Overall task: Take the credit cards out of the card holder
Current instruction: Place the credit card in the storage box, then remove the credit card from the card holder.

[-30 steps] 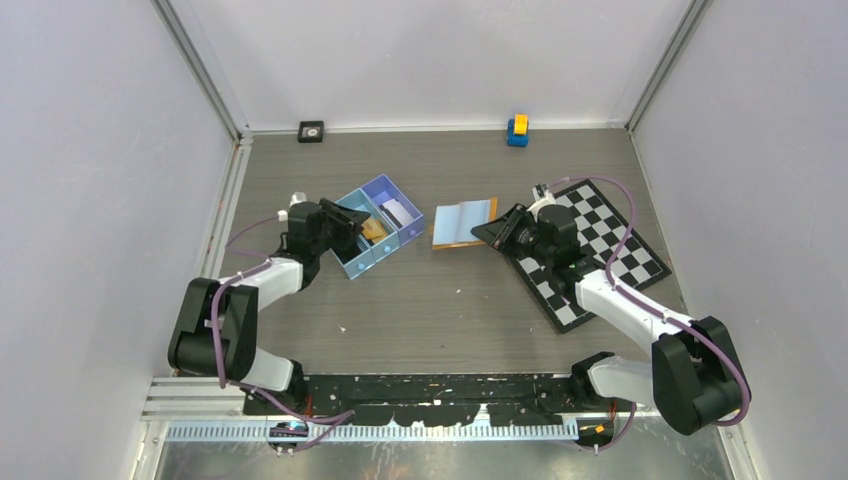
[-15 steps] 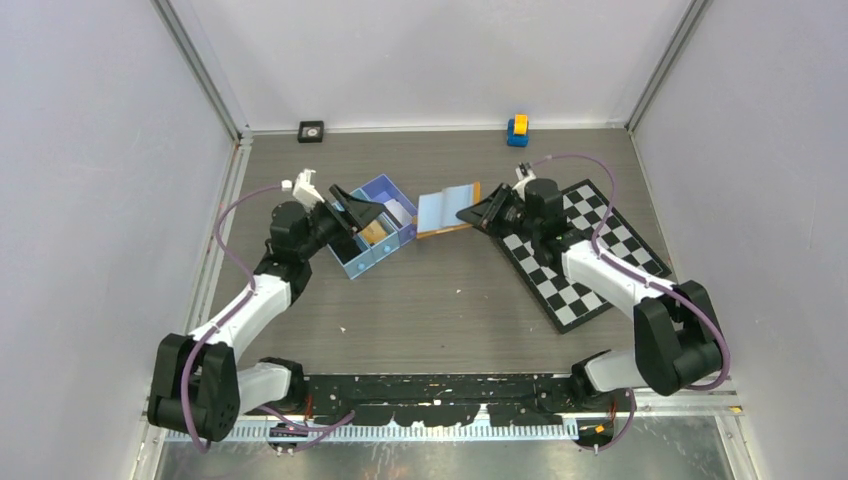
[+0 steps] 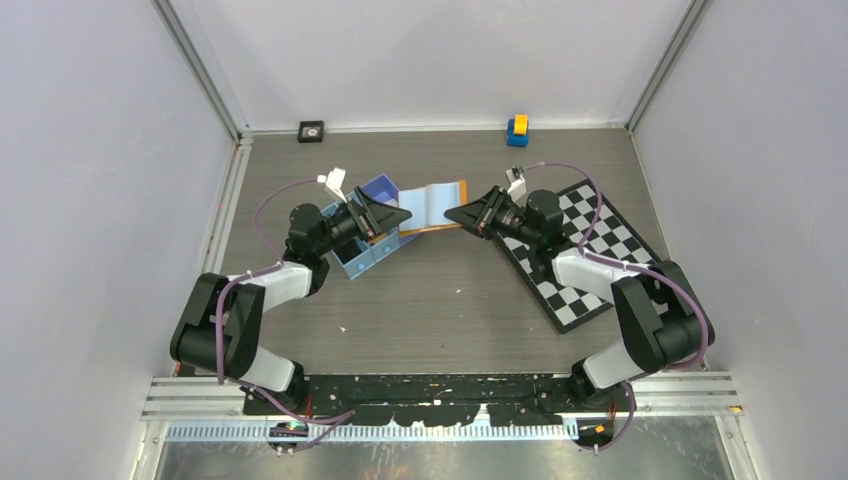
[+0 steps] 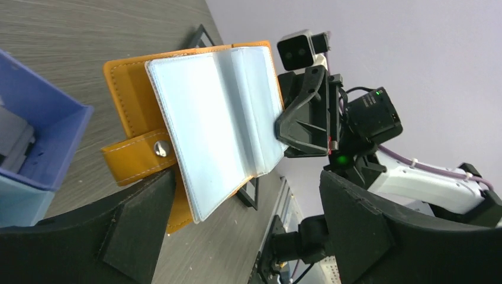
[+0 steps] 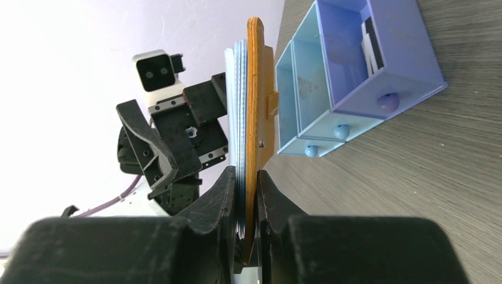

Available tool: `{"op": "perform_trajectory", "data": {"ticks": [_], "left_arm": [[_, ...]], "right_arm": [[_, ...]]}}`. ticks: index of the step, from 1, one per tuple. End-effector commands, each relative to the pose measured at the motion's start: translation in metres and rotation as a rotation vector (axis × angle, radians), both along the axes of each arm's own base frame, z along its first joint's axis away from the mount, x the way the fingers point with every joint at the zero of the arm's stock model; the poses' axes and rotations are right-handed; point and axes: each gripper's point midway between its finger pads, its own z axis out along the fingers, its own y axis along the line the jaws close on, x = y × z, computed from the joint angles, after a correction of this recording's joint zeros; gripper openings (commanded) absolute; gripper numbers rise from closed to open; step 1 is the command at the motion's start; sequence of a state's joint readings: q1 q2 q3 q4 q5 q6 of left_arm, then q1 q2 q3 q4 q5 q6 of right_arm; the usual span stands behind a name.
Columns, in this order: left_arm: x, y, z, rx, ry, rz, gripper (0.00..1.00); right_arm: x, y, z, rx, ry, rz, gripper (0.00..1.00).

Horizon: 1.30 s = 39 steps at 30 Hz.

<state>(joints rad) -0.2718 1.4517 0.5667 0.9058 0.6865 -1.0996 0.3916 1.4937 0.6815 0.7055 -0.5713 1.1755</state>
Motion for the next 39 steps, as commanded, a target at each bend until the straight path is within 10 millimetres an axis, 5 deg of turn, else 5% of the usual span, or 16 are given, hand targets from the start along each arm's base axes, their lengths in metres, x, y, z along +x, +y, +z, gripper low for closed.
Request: {"op": "perform_trajectory", "data": {"ticks": [1, 8, 15, 19, 29, 39], "left_arm": [[-0.012, -0.011, 0.036, -0.099, -0.118, -0.099, 0.94], [-0.004, -0.011, 0.018, -0.089, -0.040, -0.076, 0.88], [0.004, 0.016, -0.002, -0.003, 0.033, 0.070, 0.89], [0.002, 0.019, 0.005, -0.009, 0.011, 0.086, 0.99], [-0.009, 0.004, 0.034, -0.107, -0.093, -0.014, 0.99], [-0.013, -0.011, 0.036, -0.145, -0.120, -0.102, 0.36]], "right_arm": [[-0.014, 0.008, 0.051, 0.113, -0.177, 0.074, 0.01], [-0.019, 0.006, 0.054, 0.081, -0.206, 0.061, 0.01], [-0.015, -0.014, 0.046, -0.078, -0.216, -0.063, 0.01], [-0.022, -0.014, 0.055, -0.057, -0.243, -0.046, 0.00], [-0.031, 0.003, 0.064, 0.044, -0.244, 0.053, 0.00], [-0.034, 0.024, 0.039, -0.102, -0.233, 0.089, 0.01]]}}
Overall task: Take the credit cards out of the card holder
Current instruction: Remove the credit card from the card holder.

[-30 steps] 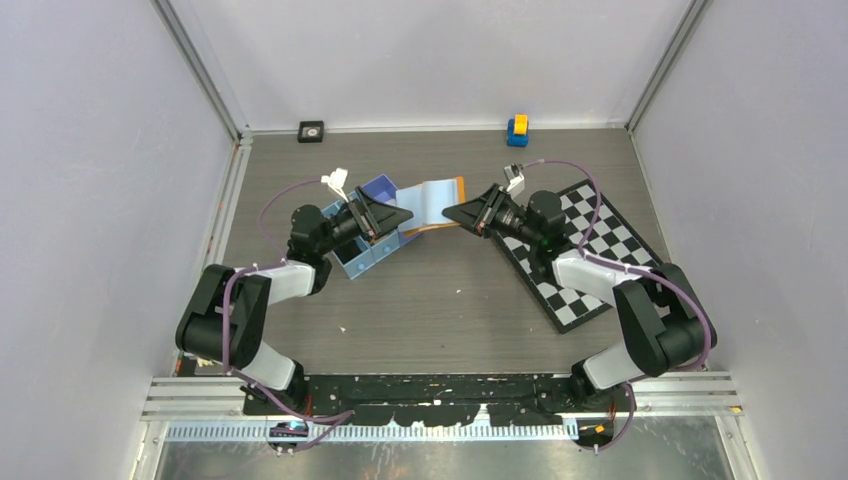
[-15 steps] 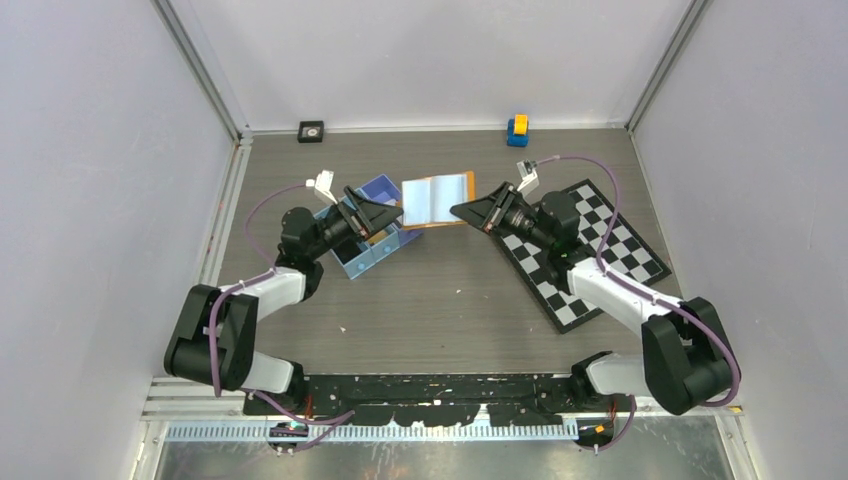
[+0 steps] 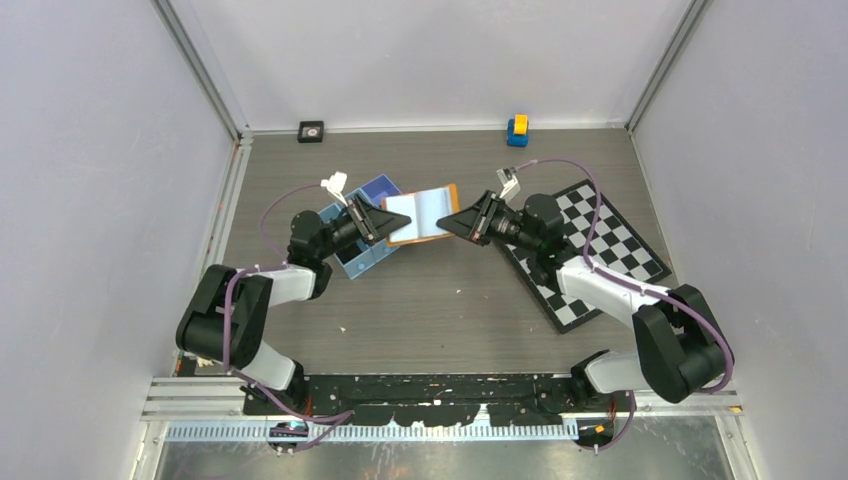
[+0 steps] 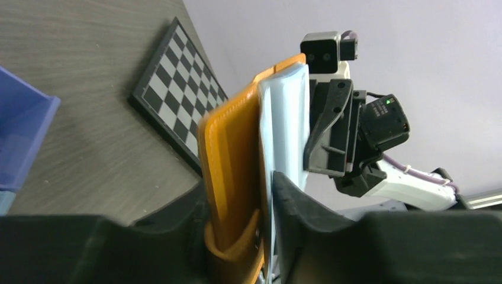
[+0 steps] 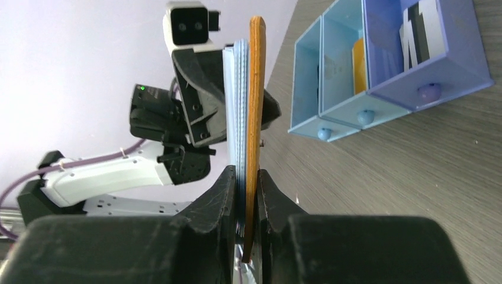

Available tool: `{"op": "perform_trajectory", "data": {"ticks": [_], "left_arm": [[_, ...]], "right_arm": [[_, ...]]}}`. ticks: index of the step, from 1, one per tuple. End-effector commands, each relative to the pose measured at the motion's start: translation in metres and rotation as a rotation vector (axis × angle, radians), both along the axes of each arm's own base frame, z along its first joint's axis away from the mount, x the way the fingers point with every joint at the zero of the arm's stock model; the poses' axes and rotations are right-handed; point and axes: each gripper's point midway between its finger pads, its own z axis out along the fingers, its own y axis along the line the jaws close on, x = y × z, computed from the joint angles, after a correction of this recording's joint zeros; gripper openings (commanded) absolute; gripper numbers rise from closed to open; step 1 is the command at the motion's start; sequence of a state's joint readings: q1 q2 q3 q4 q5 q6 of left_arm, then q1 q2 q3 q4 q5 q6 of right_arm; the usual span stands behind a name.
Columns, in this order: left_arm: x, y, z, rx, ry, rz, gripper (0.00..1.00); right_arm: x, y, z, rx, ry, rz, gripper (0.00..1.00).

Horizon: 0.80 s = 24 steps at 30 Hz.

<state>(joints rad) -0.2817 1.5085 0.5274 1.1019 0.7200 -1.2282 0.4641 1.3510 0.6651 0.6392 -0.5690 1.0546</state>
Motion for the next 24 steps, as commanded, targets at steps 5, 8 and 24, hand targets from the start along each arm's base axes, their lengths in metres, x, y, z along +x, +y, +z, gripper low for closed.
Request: {"op": "perform_trajectory", "data": {"ticks": [5, 8, 24], "left_arm": [[-0.004, -0.006, 0.032, -0.048, -0.146, -0.052, 0.12], [-0.003, -0.008, 0.027, -0.024, -0.127, -0.051, 0.25], [-0.007, -0.005, 0.031, 0.018, -0.160, 0.013, 0.59]], "right_arm": [[0.003, 0.022, -0.008, -0.176, -0.080, -0.001, 0.00], [0.001, 0.029, -0.015, -0.218, -0.081, 0.008, 0.00], [-0.002, 0.033, -0.016, -0.216, -0.075, -0.009, 0.00]]}}
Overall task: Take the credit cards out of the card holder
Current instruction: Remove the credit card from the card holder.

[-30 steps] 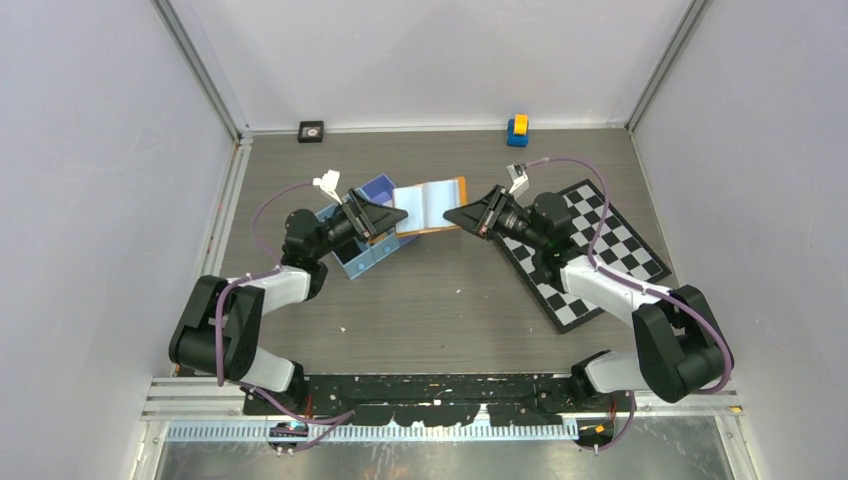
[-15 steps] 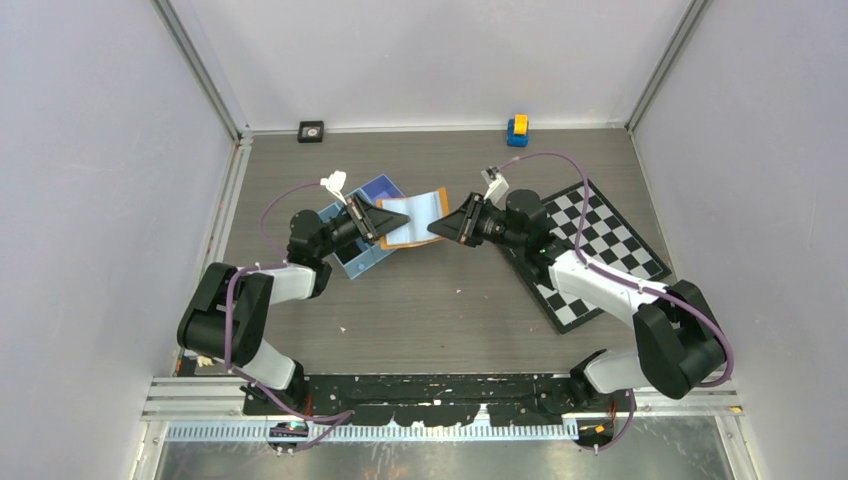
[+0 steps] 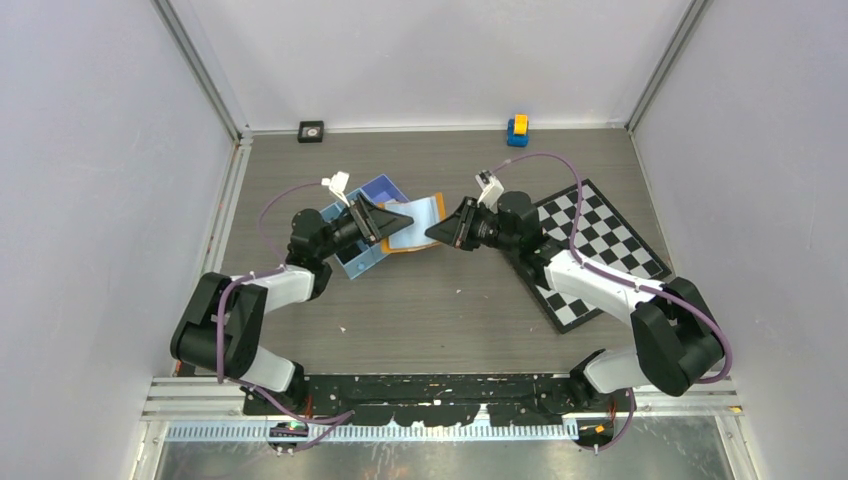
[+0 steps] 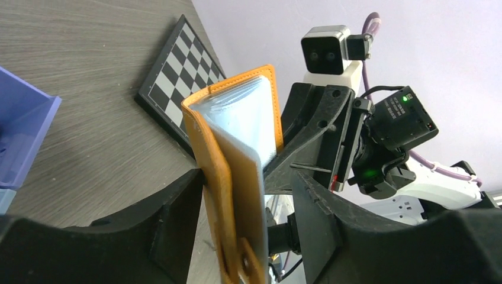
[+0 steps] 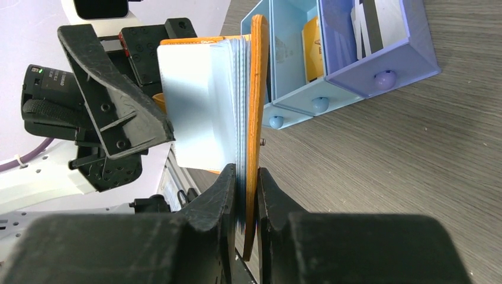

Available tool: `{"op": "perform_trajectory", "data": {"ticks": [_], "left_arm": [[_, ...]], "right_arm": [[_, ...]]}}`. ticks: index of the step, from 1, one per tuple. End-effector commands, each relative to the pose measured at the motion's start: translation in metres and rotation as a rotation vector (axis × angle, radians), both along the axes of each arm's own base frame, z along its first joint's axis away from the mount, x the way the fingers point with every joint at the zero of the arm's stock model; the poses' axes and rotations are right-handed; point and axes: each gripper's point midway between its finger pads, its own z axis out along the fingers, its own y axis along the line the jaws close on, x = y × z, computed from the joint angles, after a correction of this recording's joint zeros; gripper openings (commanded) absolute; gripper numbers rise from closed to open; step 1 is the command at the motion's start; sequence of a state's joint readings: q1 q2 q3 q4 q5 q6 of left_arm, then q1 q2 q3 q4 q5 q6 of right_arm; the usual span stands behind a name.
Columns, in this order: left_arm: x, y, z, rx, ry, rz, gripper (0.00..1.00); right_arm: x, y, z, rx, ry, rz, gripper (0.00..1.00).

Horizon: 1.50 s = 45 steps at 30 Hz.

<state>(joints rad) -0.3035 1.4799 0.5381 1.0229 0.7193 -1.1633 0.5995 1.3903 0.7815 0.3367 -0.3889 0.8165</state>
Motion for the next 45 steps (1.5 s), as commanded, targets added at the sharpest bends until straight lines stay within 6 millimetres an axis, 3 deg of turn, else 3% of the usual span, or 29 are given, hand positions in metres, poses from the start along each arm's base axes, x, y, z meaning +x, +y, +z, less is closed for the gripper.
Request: {"op": "perform_trajectory", "data": {"ticks": [1, 5, 8, 12, 15, 18, 22, 27, 33, 41, 45], "left_arm": [[-0.002, 0.001, 0.033, -0.023, -0.146, 0.021, 0.57], [-0.002, -0.005, 0.028, -0.001, -0.128, -0.009, 0.40], [0.001, -0.006, 0.023, 0.004, -0.108, -0.017, 0.23], [0.004, -0.005, 0.016, 0.018, -0.082, -0.002, 0.08], [0.006, -0.001, 0.012, 0.030, -0.065, 0.018, 0.03], [0.007, 0.001, 0.011, 0.035, -0.058, 0.028, 0.01], [0.007, 0.003, 0.011, 0.037, -0.058, 0.035, 0.00], [0.008, 0.009, 0.012, 0.033, -0.052, 0.058, 0.00], [0.008, 0.013, 0.013, 0.035, -0.054, 0.069, 0.00], [0.009, 0.015, 0.011, 0.037, -0.042, 0.078, 0.00], [0.010, 0.016, 0.011, 0.039, -0.041, 0.085, 0.00]], "right_arm": [[-0.001, 0.007, 0.023, 0.050, -0.054, 0.020, 0.00], [-0.008, 0.015, 0.030, 0.094, -0.066, 0.082, 0.01], [-0.011, 0.018, 0.032, 0.115, -0.067, 0.106, 0.06], [-0.011, 0.015, 0.035, 0.121, -0.081, 0.091, 0.23], [-0.007, 0.004, 0.036, 0.103, -0.107, 0.018, 0.41], [-0.005, -0.010, 0.038, 0.068, -0.136, -0.050, 0.46], [-0.001, -0.019, 0.035, 0.023, -0.136, -0.102, 0.38], [0.002, -0.020, 0.033, 0.009, -0.127, -0.115, 0.37], [0.006, -0.023, 0.026, -0.024, -0.110, -0.138, 0.23], [0.007, -0.024, 0.025, -0.034, -0.112, -0.142, 0.22], [0.008, -0.026, 0.025, -0.039, -0.113, -0.155, 0.30]]}}
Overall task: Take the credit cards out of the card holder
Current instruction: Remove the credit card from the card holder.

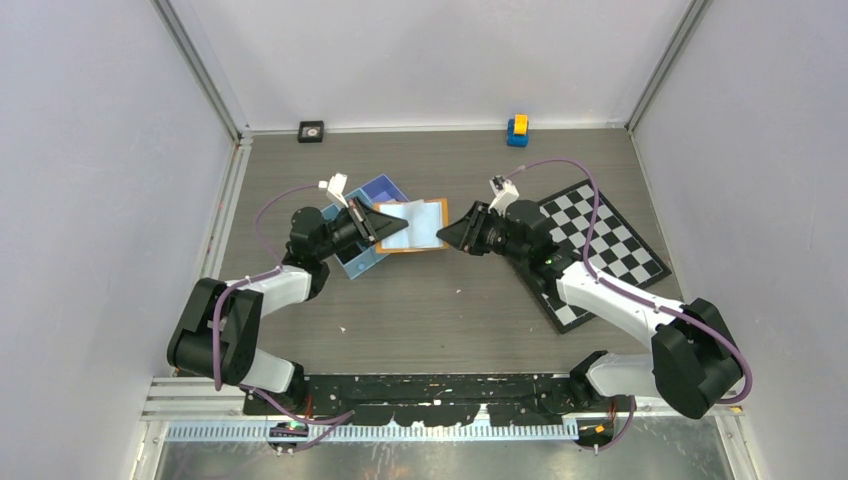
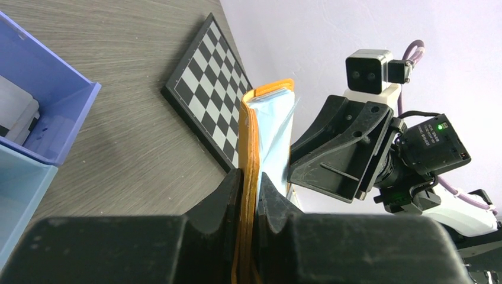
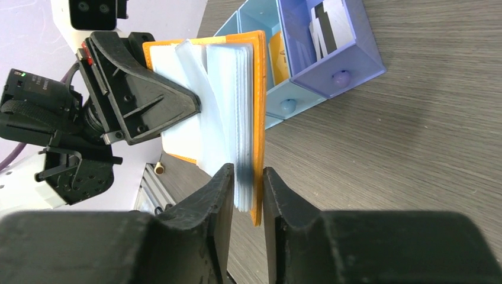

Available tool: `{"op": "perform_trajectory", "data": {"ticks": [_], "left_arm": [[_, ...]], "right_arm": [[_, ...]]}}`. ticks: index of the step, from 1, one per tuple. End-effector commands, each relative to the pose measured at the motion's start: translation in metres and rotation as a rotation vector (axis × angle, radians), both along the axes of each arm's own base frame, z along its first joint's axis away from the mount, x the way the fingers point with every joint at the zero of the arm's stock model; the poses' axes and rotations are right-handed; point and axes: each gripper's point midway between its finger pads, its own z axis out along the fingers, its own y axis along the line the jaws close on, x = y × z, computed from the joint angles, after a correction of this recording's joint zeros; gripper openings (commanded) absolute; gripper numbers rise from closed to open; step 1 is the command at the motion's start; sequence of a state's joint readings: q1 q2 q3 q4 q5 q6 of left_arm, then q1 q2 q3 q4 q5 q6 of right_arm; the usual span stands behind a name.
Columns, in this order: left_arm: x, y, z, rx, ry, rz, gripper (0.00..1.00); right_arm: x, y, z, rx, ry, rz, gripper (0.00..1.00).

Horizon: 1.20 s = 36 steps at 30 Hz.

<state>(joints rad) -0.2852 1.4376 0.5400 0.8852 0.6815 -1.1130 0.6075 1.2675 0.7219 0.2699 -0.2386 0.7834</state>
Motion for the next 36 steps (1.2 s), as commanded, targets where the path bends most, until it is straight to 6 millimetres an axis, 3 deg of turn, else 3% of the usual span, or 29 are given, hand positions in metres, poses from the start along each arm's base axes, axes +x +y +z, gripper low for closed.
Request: {"op": "perform_trajectory", "data": {"ticks": [1, 4, 14, 25, 36], "left_arm": [[0.003, 0.006, 0.022, -0.011, -0.089, 0.025, 0.00], [0.003, 0.006, 0.023, -0.011, -0.090, 0.026, 0.00], [0.002, 0.004, 0.023, -0.015, -0.089, 0.006, 0.00], [-0.001, -0.009, 0.023, -0.034, -0.086, -0.060, 0.00], [-0.003, -0.026, 0.017, -0.022, -0.068, -0.113, 0.00]], "right_arm": [[0.008, -0.001, 0.023, 0.011, -0.072, -0.027, 0.32], [0.008, -0.002, 0.024, 0.012, -0.076, -0.028, 0.33], [0.006, 0.006, 0.023, 0.012, -0.067, 0.014, 0.18], [0.009, 0.017, 0.007, -0.034, -0.020, 0.055, 0.17], [0.002, 0.030, 0.008, -0.037, -0.025, 0.113, 0.19]]}}
